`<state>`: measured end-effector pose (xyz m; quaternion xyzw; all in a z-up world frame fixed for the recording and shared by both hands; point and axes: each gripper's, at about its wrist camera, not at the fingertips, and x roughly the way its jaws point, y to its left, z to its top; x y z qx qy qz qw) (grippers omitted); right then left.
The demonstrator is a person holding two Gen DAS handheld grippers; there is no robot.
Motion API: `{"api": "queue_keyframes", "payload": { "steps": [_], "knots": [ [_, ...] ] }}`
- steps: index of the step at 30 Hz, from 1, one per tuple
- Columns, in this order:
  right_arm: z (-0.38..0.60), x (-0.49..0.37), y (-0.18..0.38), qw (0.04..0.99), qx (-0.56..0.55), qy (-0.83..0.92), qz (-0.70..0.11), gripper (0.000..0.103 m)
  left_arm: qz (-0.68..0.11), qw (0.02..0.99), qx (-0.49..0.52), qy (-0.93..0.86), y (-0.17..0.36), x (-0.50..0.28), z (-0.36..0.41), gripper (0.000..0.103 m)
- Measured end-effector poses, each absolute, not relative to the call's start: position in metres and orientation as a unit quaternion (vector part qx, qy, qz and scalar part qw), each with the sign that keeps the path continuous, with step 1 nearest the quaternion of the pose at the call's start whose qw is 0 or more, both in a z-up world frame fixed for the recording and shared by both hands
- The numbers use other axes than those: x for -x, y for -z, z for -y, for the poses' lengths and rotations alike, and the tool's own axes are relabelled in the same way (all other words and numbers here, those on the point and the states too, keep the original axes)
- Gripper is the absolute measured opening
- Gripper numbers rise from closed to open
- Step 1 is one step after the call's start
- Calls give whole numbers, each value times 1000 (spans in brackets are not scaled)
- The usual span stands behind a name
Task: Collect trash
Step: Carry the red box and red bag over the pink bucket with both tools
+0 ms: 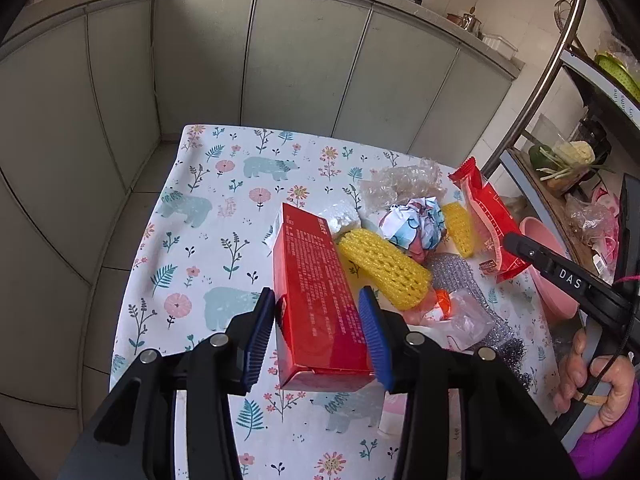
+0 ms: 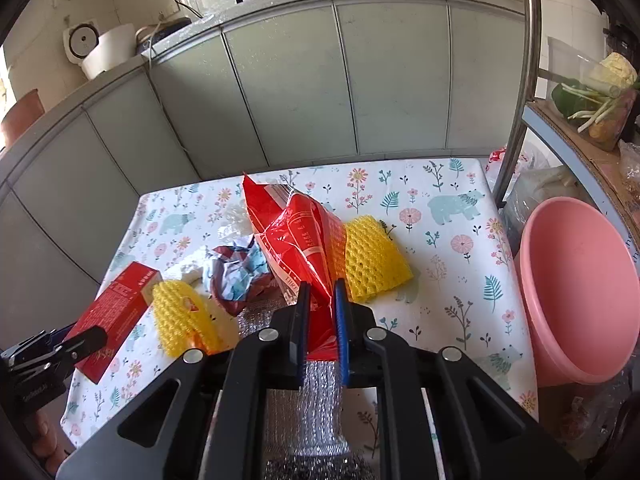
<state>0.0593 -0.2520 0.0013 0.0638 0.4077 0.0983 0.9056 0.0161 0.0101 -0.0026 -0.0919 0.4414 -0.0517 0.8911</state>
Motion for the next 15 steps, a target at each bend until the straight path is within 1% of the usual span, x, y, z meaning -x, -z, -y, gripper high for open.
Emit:
{"api": "queue_keyframes", "payload": {
  "steps": [4, 5, 7, 15],
  "knots": [
    [257, -50, -12, 914, -53, -90, -392, 11, -429, 897, 90, 56, -7, -10, -7, 42],
    [259, -48, -15, 915, -54, -90, -389, 11, -425, 899, 89, 57, -10, -10, -6, 38],
    [264, -43, -21, 918, -61, -92, -380, 11, -421, 901, 89, 61, -15, -7, -3, 35],
    [284, -23, -40, 924, -93, -108, -354, 11, -387, 916, 81, 66, -38, 5, 3, 29]
  ]
}}
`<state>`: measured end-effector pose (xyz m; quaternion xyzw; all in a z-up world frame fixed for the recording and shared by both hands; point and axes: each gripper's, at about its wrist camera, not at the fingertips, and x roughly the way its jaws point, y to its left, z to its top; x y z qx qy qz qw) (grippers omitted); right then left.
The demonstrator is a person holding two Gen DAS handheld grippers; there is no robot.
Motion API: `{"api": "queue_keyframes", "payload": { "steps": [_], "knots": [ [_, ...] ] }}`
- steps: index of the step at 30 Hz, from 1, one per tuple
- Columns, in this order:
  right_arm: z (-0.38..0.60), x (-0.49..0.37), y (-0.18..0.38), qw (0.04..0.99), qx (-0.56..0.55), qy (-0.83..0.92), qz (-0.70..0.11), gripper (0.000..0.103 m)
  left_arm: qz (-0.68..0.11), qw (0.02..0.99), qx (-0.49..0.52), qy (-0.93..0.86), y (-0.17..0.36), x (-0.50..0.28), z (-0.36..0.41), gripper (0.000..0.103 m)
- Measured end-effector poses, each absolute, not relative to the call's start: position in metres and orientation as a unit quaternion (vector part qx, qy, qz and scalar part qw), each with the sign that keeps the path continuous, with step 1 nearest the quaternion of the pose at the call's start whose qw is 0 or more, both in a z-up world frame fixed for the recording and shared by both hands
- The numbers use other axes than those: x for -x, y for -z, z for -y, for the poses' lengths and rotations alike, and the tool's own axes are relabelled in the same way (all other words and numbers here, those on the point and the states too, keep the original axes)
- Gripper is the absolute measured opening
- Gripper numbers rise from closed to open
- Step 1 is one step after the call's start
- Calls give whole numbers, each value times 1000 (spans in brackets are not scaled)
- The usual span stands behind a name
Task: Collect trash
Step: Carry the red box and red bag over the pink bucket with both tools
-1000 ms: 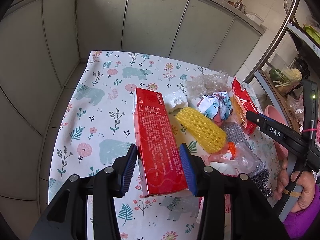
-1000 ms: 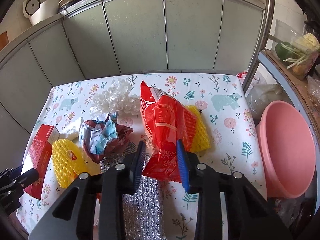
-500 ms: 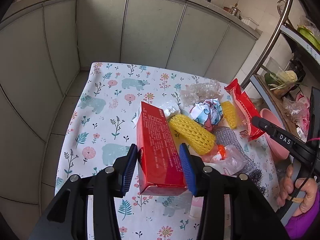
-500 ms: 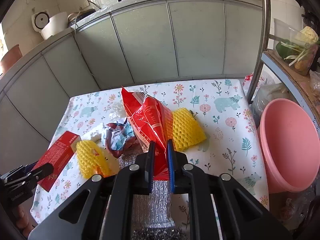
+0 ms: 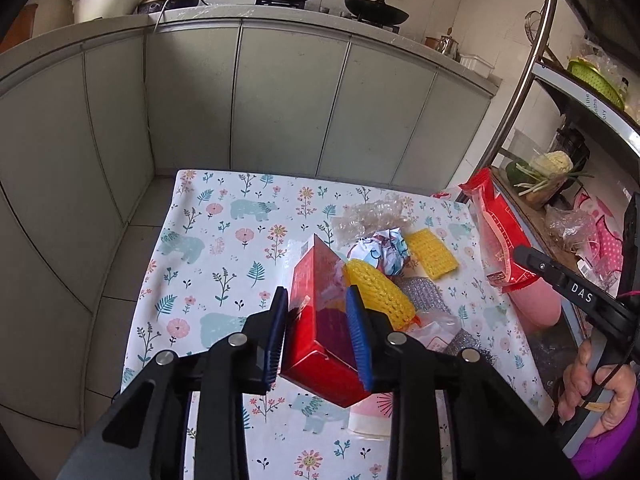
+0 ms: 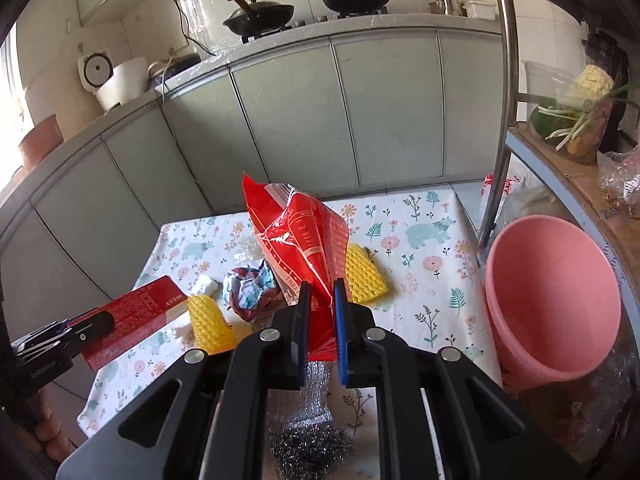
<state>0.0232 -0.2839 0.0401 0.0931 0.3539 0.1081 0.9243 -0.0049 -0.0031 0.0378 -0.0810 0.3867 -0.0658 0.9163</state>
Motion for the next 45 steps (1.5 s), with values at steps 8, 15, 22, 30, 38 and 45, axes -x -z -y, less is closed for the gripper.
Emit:
{"api": "queue_keyframes", "payload": {
  "steps": [8, 15, 22, 30, 38, 45],
  "knots": [
    [299, -11, -52, 929, -111, -110, -334, 11, -341, 934, 73, 74, -72, 15, 8, 27],
    [315, -6, -57, 935, -119, -92, -322, 11, -310, 942, 58, 112, -101, 14, 32, 27],
    [365, 0, -57, 938, -141, -28, -315, 11, -300, 934, 38, 189, -117, -2, 95, 27],
    [432, 3, -36, 927, -164, 66, -330, 11, -310, 910, 6, 274, -112, -31, 192, 27],
    [473, -15, 1, 906, -179, 122, -364, 11, -346, 880, -31, 323, -75, -63, 282, 27],
    [491, -35, 29, 890, -183, 141, -393, 11, -381, 860, -54, 336, -34, -86, 340, 26]
  ]
}}
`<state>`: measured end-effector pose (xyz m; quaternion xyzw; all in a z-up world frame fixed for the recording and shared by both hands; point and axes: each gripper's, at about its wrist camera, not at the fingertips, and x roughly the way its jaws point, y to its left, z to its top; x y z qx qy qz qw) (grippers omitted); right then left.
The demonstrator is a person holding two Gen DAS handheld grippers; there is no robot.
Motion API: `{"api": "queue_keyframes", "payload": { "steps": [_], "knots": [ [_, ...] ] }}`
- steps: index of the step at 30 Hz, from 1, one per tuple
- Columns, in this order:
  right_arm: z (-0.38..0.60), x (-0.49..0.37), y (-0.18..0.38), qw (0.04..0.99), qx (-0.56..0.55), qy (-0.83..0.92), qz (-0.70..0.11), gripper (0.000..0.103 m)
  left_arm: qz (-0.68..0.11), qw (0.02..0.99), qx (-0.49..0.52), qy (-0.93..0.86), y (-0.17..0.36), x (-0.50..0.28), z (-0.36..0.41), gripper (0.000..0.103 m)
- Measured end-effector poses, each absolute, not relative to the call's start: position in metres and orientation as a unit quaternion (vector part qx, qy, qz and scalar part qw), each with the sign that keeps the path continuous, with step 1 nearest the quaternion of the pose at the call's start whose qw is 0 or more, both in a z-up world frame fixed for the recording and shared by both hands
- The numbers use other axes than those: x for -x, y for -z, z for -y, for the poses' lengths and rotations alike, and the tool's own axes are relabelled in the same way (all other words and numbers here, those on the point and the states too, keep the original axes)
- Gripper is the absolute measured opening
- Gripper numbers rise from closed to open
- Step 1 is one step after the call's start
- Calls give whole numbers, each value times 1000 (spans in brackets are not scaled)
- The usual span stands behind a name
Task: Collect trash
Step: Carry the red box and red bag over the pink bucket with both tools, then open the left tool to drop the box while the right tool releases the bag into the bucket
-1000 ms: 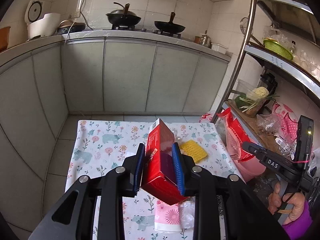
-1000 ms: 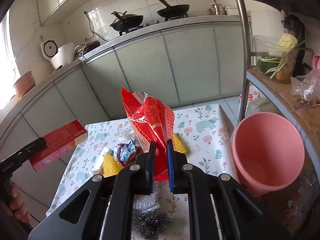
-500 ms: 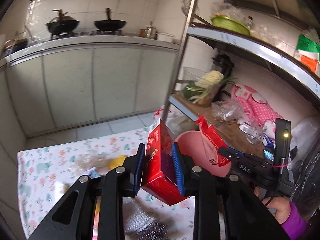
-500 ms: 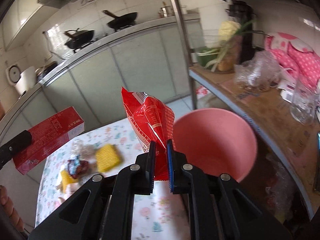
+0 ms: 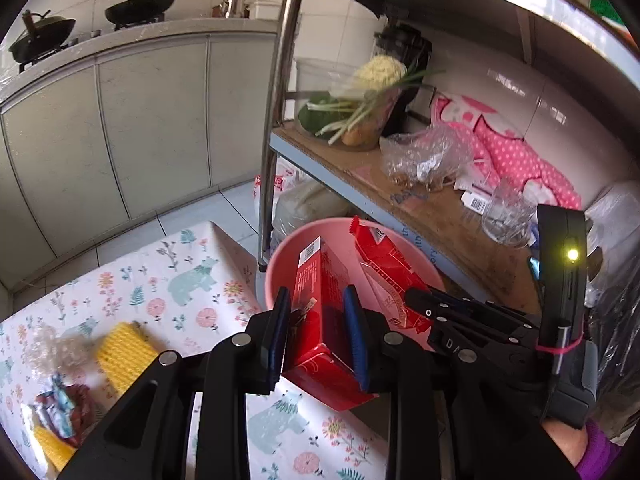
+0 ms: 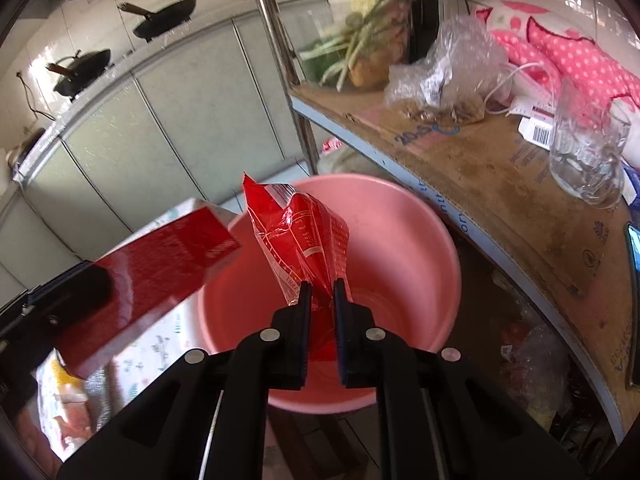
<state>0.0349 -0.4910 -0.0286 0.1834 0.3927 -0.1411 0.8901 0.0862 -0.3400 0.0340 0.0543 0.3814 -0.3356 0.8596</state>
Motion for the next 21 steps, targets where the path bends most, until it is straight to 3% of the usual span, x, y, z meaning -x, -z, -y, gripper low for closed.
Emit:
{"api": "queue_keyframes", "payload": {
  "steps": [9, 21],
  "knots": [
    [506, -51, 61, 869, -179, 162, -431, 11, -406, 842, -79, 346, 6, -96, 389, 26],
    [510, -62, 79, 861, -176, 162, -448, 12, -418, 842, -79, 332, 28, -109, 396, 27]
  ]
}}
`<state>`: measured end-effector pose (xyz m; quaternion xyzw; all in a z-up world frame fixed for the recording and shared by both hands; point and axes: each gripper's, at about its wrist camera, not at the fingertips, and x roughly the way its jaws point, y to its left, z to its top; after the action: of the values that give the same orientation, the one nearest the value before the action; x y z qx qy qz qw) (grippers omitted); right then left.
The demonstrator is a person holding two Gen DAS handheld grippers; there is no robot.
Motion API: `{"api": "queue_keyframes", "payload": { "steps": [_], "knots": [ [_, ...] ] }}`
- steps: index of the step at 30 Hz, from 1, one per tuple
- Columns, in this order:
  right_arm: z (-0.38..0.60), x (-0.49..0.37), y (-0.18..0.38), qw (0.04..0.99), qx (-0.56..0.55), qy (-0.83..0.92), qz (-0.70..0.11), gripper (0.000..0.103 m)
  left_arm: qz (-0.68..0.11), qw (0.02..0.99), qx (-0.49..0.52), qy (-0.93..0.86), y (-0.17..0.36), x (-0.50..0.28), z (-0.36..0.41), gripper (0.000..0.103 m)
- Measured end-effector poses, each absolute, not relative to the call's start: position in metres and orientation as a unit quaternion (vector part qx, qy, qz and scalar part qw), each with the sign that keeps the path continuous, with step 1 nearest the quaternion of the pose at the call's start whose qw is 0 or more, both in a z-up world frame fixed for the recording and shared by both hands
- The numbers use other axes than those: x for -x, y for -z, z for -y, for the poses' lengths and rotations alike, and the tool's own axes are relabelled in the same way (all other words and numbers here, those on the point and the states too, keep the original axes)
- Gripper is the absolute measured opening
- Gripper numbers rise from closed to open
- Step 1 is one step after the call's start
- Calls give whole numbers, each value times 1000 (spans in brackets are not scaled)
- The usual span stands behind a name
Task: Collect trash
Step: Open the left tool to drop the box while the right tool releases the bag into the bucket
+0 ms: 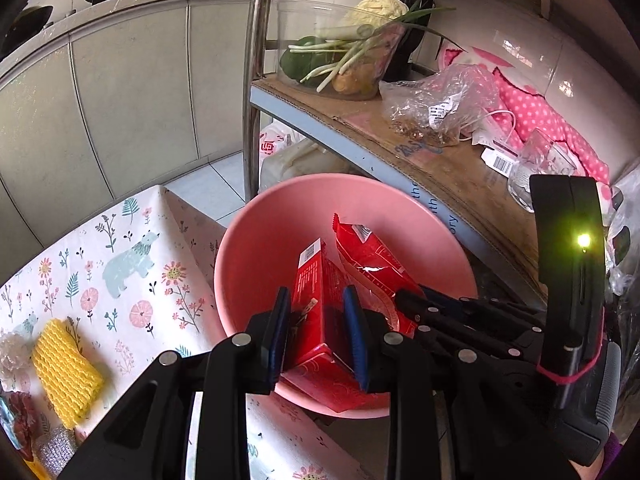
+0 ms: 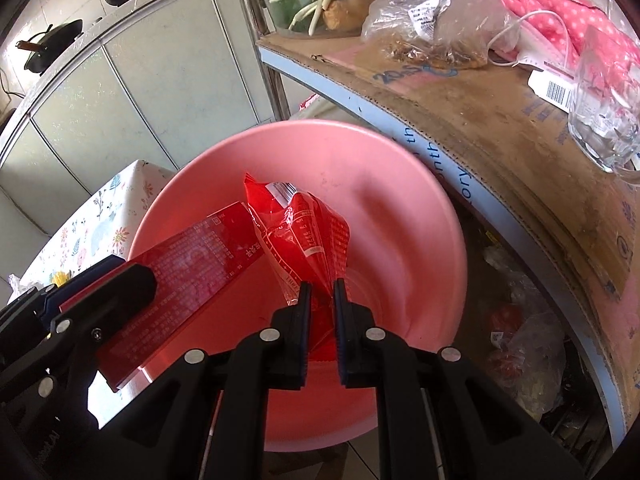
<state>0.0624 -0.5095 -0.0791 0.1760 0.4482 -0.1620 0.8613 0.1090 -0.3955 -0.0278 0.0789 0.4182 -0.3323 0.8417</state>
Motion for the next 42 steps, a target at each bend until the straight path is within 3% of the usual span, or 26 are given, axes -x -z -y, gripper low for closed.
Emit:
{"api": "queue_keyframes", "payload": {
  "steps": [15, 19, 28, 42],
  "knots": [
    [509, -66, 84, 856, -176, 166, -458, 14, -418, 845, -77, 325, 29, -111, 394, 27],
    [511, -66, 86, 856, -178, 167, -456, 19, -415, 847, -78, 324, 27, -109, 395, 27],
    [509, -62, 83, 861, -177, 165, -447, 31, -408, 853, -70, 318, 20, -106, 389, 42],
    [497, -50, 63, 873, -167, 153, -431, 32, -382, 866, -71, 314, -3, -91, 377, 43]
  ]
}}
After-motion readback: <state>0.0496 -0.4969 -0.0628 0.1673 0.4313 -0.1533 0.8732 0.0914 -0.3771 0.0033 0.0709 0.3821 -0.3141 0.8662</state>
